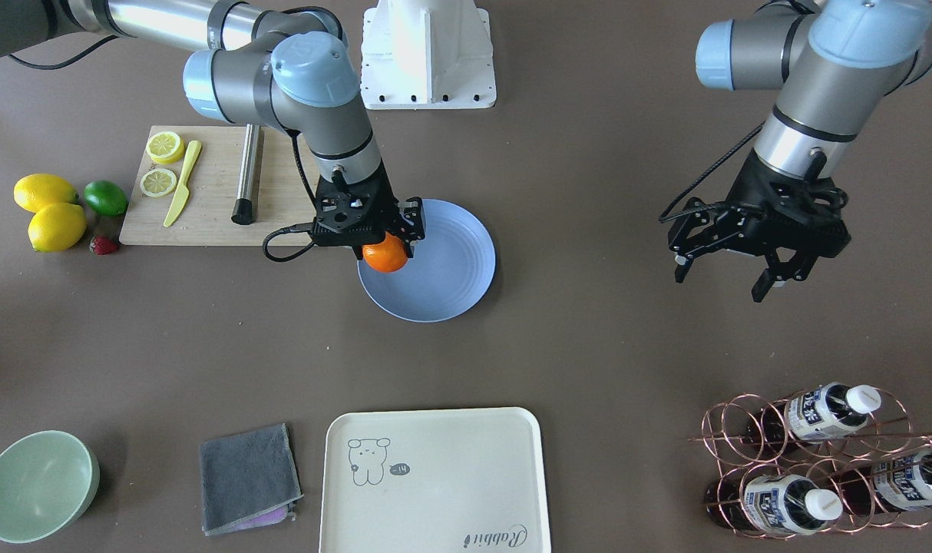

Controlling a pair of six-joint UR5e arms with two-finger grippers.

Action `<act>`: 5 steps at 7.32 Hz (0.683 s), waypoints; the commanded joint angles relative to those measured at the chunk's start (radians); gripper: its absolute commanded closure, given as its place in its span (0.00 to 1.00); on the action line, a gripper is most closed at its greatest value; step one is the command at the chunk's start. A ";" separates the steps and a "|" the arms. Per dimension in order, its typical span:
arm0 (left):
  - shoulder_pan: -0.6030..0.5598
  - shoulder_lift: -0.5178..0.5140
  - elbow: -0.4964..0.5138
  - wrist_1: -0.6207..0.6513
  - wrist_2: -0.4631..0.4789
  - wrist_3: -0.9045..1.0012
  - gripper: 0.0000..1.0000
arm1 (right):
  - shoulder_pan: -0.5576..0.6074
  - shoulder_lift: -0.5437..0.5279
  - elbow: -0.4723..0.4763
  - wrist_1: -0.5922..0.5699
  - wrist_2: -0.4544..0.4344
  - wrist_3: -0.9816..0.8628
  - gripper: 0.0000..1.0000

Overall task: Pick orange to plate
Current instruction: 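Carry the orange over the blue plate with the right gripper while the left arm withdraws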

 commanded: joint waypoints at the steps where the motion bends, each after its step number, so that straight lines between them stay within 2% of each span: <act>1: -0.057 0.032 -0.001 -0.003 -0.020 0.014 0.02 | -0.052 0.077 -0.126 0.008 -0.061 0.013 1.00; 4: -0.072 0.044 -0.002 -0.005 -0.019 0.014 0.02 | -0.071 0.077 -0.175 0.067 -0.073 0.013 1.00; 5: -0.080 0.043 0.001 -0.002 -0.019 0.014 0.02 | -0.073 0.077 -0.177 0.065 -0.073 0.016 0.66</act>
